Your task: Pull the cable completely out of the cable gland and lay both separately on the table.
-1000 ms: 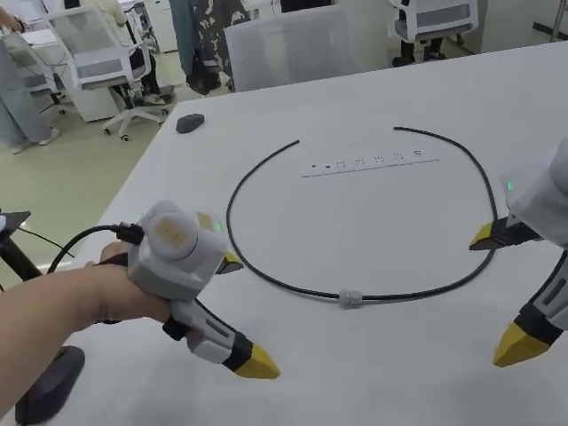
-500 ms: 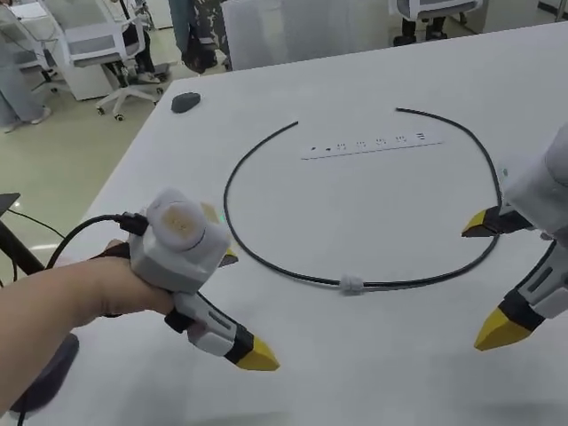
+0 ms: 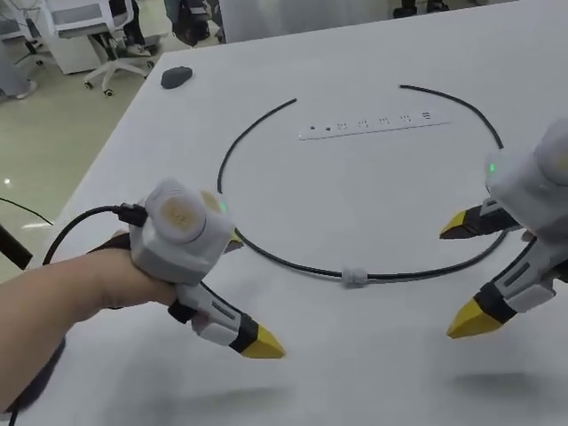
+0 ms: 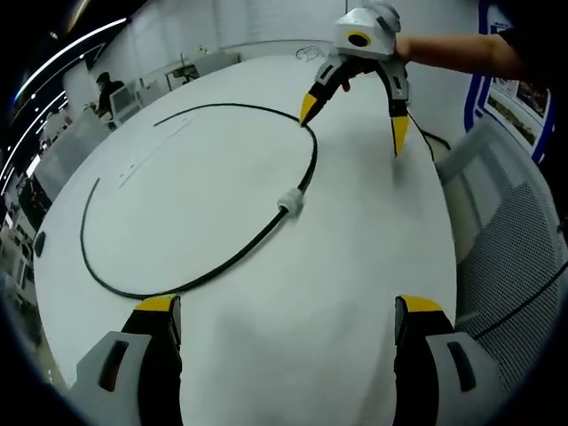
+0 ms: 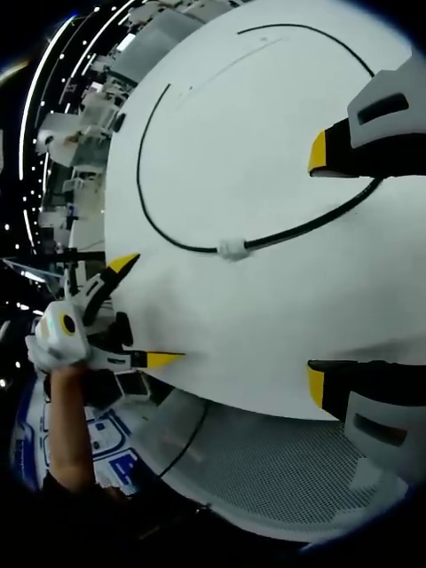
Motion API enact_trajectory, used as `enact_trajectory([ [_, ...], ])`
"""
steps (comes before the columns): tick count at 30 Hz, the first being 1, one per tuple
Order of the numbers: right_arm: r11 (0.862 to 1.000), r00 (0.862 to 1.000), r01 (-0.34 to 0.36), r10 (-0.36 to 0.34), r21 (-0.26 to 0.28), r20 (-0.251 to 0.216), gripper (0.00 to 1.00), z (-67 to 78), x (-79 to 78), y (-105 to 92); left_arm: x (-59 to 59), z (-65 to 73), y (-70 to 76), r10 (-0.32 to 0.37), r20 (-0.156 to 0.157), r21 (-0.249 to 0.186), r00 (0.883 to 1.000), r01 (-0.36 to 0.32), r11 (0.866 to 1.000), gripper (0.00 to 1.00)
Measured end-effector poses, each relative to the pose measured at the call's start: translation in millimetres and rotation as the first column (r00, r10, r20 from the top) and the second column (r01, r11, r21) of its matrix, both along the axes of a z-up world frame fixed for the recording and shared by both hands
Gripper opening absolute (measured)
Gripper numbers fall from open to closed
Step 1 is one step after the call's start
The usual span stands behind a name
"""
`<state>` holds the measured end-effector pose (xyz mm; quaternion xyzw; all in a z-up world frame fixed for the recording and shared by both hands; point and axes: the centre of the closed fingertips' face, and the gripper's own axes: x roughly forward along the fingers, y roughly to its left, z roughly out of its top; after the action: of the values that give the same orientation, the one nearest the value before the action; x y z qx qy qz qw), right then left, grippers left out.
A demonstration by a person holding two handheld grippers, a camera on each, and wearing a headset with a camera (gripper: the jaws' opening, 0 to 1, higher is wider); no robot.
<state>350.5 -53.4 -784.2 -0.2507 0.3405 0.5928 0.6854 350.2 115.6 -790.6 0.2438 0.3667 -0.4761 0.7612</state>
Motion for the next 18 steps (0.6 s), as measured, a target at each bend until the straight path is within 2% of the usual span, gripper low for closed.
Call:
enact_trajectory([
  [1,1.000,1.000,-0.003,0.003,0.012,0.027,0.84,0.8,4.1,3.4,1.3,-2.1,-2.2,-0.006,0.000,-0.005,1.000,0.006,1.000,1.00],
  [3,1.000,0.999,-0.011,0.010,0.023,0.053,0.76,1.1,9.1,9.0,2.7,-4.2,-5.6,-0.019,0.001,-0.009,1.000,0.019,1.000,1.00],
  [5,0.999,0.999,-0.010,0.007,0.044,0.054,0.71,1.3,11.8,16.6,3.1,-3.8,-10.8,-0.030,-0.008,-0.027,1.000,0.029,0.999,1.00],
  [9,0.998,0.999,-0.012,0.008,0.068,0.054,0.66,-4.4,14.4,30.9,5.7,2.5,-22.0,-0.042,0.006,-0.080,0.999,0.043,0.996,0.99],
  [11,0.997,0.998,-0.018,0.014,0.074,0.053,0.61,-7.2,14.8,36.2,8.7,6.4,-27.2,-0.040,0.018,-0.111,0.999,0.042,0.993,0.94],
  [12,0.996,0.998,-0.019,0.013,0.091,0.065,0.60,-8.0,16.6,41.5,11.8,9.2,-30.9,-0.038,0.038,-0.132,0.999,0.043,0.990,0.92],
  [13,0.994,0.995,-0.028,0.018,0.109,0.095,0.57,-8.8,19.7,47.4,10.9,9.7,-31.8,-0.038,0.031,-0.139,0.999,0.042,0.989,0.90],
  [15,0.993,0.996,-0.024,0.014,0.114,0.093,0.51,-13.3,20.9,52.6,11.5,10.3,-35.0,-0.030,0.027,-0.157,0.999,0.034,0.987,0.92],
  [18,0.988,0.997,0.001,-0.011,0.155,0.070,0.44,-17.1,24.5,63.7,11.4,10.6,-37.7,-0.037,0.035,-0.166,0.999,0.042,0.985,0.89],
])
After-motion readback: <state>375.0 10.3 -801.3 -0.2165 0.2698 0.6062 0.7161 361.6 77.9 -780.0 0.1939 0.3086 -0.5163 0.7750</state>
